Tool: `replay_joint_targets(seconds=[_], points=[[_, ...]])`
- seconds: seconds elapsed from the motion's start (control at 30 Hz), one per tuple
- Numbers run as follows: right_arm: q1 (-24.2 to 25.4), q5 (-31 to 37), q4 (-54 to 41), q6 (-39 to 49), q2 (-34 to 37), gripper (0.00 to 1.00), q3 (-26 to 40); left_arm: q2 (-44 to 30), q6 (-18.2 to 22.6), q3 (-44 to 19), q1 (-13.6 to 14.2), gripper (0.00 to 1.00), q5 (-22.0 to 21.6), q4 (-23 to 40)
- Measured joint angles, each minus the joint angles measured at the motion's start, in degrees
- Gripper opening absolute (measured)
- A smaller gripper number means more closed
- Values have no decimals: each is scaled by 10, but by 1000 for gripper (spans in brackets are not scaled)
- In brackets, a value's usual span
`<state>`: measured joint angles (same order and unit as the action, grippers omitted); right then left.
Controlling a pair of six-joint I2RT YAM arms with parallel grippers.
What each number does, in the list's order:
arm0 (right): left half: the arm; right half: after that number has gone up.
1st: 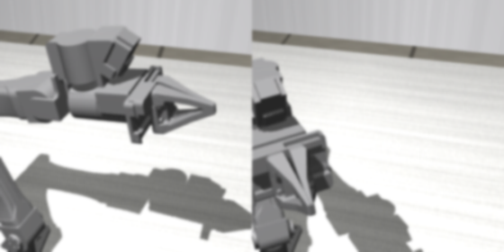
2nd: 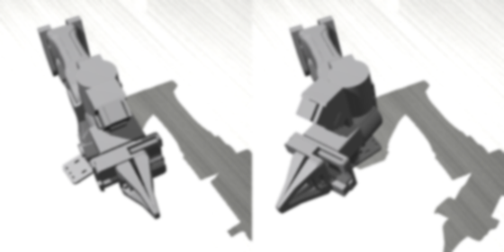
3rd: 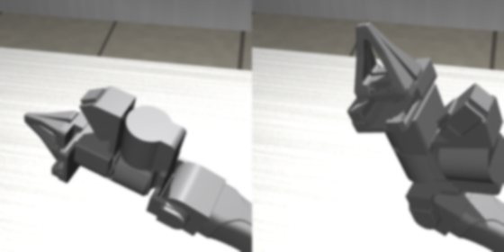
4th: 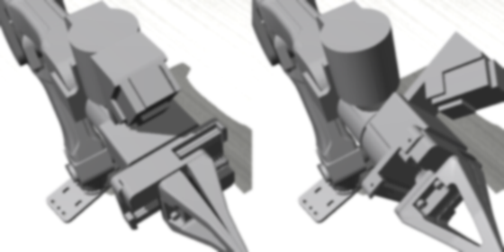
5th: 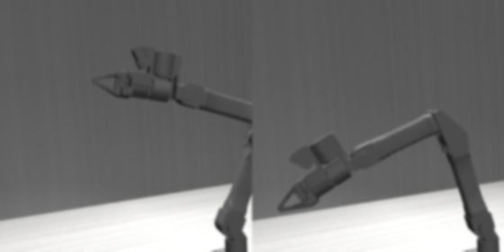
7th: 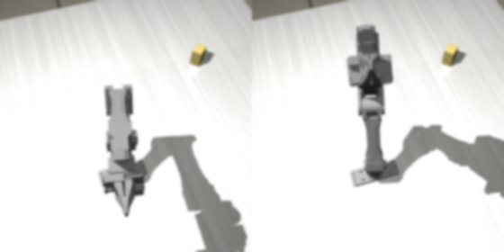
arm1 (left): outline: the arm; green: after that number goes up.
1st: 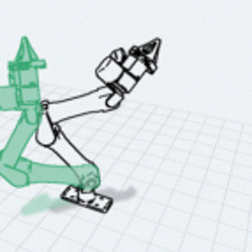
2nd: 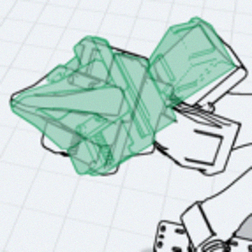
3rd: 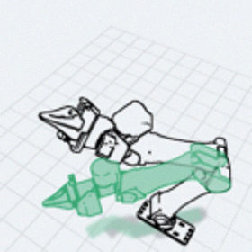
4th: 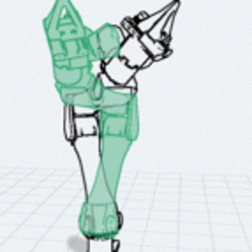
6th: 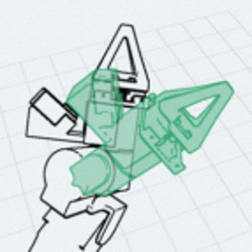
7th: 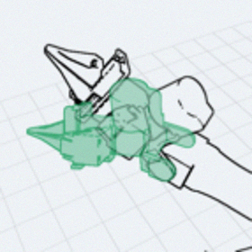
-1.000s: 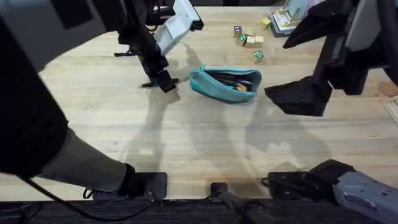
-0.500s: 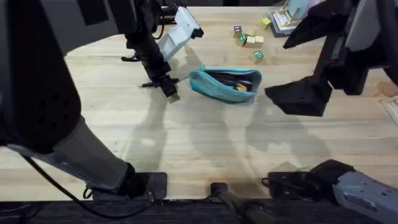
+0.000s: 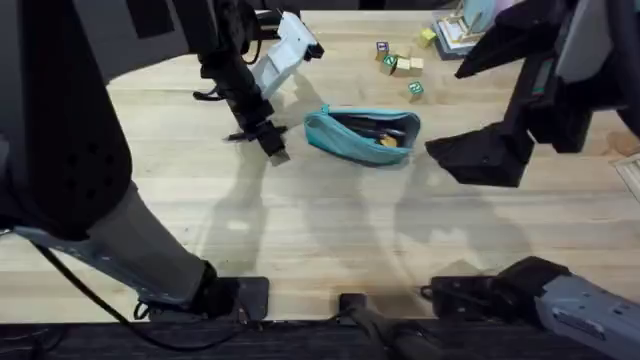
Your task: Unzip the bag, pick up the pens from the table one at a time and place them inside, then zip the bag closed.
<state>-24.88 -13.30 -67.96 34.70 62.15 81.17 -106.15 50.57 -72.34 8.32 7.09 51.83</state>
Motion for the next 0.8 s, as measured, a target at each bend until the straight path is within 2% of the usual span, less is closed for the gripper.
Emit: replay_joint_targets(seconds=[0.63, 0.7, 0.8], points=[[0, 0, 0, 0, 0, 998, 0, 0, 0, 0, 1, 995, -12, 1], [0, 0, 0, 0, 0, 998, 0, 0, 0, 0, 1, 971, -13, 1], [0, 0, 0, 0, 0, 998, 0, -1, 0, 0, 1, 841, -21, 0]])
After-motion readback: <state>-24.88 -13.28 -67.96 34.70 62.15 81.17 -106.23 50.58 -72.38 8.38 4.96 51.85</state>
